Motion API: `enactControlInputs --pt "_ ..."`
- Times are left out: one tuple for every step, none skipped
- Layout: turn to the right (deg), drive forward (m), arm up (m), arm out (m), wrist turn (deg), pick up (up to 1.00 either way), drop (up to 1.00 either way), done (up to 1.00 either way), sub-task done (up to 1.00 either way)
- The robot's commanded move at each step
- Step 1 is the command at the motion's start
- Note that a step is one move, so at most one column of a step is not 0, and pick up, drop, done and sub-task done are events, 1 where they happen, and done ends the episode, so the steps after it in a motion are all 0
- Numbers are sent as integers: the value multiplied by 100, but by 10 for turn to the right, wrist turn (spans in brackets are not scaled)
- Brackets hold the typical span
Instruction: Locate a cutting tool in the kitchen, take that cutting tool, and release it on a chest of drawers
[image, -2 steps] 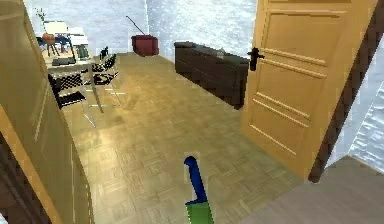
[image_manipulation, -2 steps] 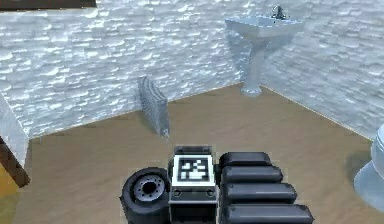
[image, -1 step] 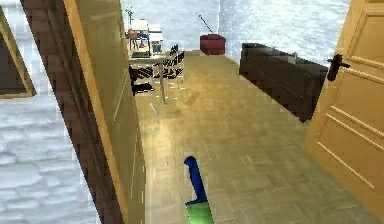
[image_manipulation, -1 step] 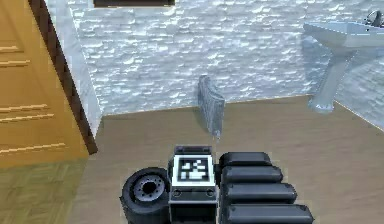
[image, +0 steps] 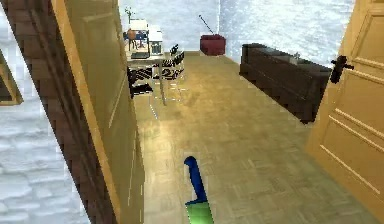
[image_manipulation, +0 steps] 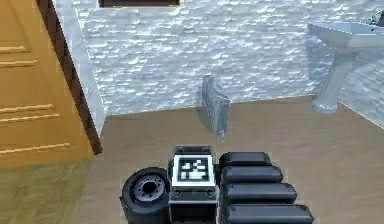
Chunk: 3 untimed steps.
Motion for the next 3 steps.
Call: enactControlInputs --pt "150 0 0 0 0 0 0 0 0" --pt "0 100 0 0 0 0 0 0 0" --pt "60 0 0 0 0 0 0 0 0"
